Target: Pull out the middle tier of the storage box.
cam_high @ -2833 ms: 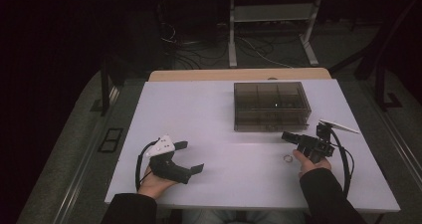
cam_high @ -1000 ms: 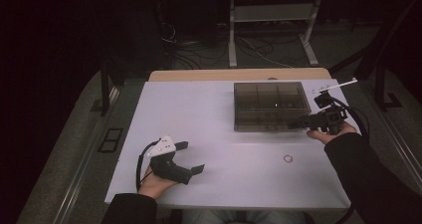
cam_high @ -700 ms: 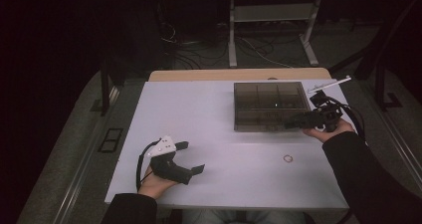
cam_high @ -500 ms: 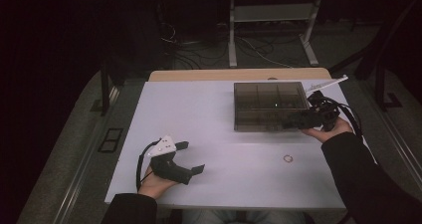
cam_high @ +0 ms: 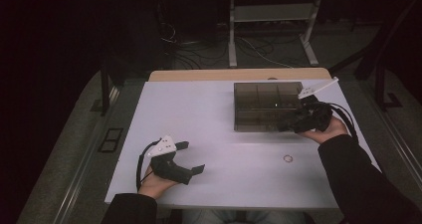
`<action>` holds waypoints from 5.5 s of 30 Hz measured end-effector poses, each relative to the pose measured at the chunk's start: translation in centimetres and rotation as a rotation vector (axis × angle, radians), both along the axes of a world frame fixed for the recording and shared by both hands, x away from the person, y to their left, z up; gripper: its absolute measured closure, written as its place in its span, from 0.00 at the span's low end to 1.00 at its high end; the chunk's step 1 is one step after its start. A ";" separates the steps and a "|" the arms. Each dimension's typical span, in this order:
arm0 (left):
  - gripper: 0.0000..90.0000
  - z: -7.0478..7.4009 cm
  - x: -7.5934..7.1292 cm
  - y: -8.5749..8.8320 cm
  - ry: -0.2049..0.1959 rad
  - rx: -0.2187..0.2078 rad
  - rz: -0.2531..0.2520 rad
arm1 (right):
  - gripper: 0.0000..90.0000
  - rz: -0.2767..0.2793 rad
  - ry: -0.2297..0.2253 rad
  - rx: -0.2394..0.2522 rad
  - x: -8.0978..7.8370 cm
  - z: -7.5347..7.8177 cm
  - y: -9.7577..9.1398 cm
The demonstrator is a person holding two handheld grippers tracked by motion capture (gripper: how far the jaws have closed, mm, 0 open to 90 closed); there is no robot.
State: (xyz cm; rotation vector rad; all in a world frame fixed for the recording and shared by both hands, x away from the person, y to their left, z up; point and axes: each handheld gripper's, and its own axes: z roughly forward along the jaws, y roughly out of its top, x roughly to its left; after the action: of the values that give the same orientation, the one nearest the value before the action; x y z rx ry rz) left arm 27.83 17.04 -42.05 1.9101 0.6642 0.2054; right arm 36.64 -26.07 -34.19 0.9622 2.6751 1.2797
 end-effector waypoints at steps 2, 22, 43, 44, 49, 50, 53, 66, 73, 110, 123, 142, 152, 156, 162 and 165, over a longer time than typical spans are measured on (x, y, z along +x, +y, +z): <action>0.00 0.0 0.0 0.0 0.000 0.000 0.000 | 0.44 0.023 -0.026 -0.017 0.0 -0.1 0.2; 0.00 0.0 0.0 0.0 0.000 0.002 -0.001 | 0.55 0.131 -0.094 -0.095 0.9 -2.0 2.1; 0.00 0.0 0.0 -0.1 -0.001 0.007 -0.006 | 0.64 0.168 -0.169 -0.171 2.1 -3.5 2.8; 0.00 0.0 0.0 -0.1 -0.003 0.008 -0.008 | 0.65 0.168 -0.171 -0.177 2.2 -3.5 2.8; 0.00 0.0 0.0 -0.1 0.000 0.007 -0.007 | 0.67 0.170 -0.180 -0.187 2.3 -3.7 2.8; 0.00 0.0 0.0 -0.1 0.000 0.007 -0.008 | 0.67 0.172 -0.184 -0.189 2.4 -3.7 2.8; 0.00 0.0 0.0 -0.1 -0.001 0.006 -0.009 | 0.68 0.174 -0.184 -0.198 2.5 -3.9 2.7; 0.00 0.0 0.0 -0.1 0.000 0.004 -0.010 | 0.77 0.201 -0.132 -0.192 3.7 -4.8 2.9; 0.00 0.0 0.0 -0.1 -0.002 0.005 -0.010 | 0.82 0.188 -0.072 -0.133 4.4 -5.0 2.4; 0.00 0.1 0.0 -0.1 -0.007 0.009 -0.010 | 0.88 0.217 -0.064 -0.130 4.4 -5.1 2.0; 0.00 0.0 0.0 -0.1 -0.007 0.009 -0.010 | 0.89 0.236 -0.055 -0.136 4.0 -5.1 2.1; 0.00 0.0 0.0 -0.1 -0.004 0.009 -0.009 | 0.90 0.241 -0.039 -0.116 3.5 -5.4 1.9; 0.00 0.0 0.0 -0.1 -0.003 0.009 -0.008 | 0.90 0.253 -0.051 -0.123 3.3 -5.5 1.7; 0.00 0.0 0.0 -0.1 -0.003 0.009 -0.008 | 0.90 0.251 -0.053 -0.119 3.1 -5.5 1.6; 0.00 0.0 0.0 -0.1 -0.003 0.009 -0.009 | 0.90 0.251 -0.054 -0.112 2.8 -5.6 1.5; 0.00 0.0 0.0 -0.1 -0.004 0.009 -0.009 | 0.90 0.253 -0.047 -0.110 2.7 -5.6 1.6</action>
State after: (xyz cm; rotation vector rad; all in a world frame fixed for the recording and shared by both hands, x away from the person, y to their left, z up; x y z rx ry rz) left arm 27.80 16.92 -42.02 1.9203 0.6529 0.2074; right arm 39.32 -24.51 -39.80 0.5888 2.8663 1.1579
